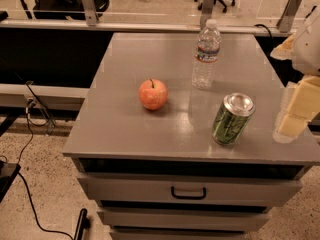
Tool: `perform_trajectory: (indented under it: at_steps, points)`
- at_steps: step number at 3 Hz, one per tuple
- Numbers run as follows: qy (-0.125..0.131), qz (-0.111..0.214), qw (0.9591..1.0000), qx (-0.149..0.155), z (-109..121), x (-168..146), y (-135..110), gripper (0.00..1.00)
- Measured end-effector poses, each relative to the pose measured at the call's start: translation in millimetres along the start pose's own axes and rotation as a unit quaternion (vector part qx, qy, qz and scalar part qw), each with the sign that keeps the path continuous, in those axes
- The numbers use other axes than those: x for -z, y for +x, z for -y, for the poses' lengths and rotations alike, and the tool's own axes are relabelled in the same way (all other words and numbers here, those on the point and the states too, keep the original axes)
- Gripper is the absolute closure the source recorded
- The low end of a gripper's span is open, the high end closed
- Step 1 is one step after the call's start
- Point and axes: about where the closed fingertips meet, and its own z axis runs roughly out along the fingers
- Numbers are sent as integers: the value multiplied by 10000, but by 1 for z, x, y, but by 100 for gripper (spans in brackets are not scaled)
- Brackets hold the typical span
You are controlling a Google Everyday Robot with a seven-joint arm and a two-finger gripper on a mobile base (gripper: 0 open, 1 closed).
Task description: Pick apple
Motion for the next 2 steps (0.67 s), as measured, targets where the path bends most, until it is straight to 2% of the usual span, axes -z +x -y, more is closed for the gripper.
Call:
perform_trajectory:
  at_steps: [2]
  points:
    - [43, 24, 10000, 59, 2, 2, -5, 0]
